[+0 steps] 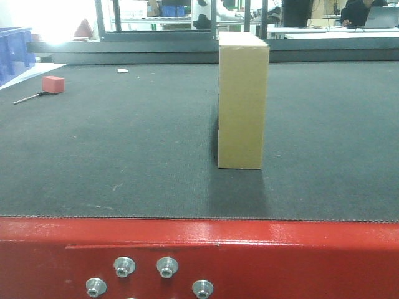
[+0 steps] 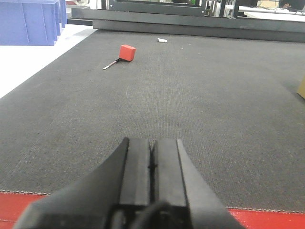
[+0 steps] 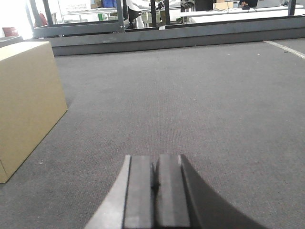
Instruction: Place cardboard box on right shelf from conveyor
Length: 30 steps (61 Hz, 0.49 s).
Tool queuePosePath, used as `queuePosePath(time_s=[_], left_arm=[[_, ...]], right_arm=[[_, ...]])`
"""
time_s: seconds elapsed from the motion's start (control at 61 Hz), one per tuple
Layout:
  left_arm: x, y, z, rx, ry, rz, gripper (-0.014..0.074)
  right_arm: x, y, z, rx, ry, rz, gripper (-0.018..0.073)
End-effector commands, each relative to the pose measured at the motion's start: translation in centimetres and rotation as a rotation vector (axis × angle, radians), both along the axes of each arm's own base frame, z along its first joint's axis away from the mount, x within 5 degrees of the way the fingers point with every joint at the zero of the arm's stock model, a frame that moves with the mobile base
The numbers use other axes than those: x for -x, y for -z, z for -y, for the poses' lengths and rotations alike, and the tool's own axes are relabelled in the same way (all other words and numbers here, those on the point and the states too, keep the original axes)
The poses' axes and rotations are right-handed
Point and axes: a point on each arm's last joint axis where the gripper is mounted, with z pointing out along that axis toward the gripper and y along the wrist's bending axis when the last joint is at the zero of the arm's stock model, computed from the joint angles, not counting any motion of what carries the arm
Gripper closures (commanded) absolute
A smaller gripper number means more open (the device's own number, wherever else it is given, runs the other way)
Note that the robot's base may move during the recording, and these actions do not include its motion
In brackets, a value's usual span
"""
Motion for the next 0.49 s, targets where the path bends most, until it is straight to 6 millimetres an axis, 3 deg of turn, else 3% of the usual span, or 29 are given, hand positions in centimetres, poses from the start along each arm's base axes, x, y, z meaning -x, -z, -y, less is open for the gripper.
queuePosePath(time_s=[0.0, 0.475], left_arm=[[0.07, -0.53, -0.07, 0.012, -0.007, 0.091, 0.0713], [0.07, -0.53, -0.07, 0.012, -0.007, 0.091, 0.0713]], right_arm=[[0.21, -1.04, 0.13, 0.004, 0.017, 0.11, 0.0537], [0.21, -1.04, 0.13, 0.004, 0.017, 0.11, 0.0537]])
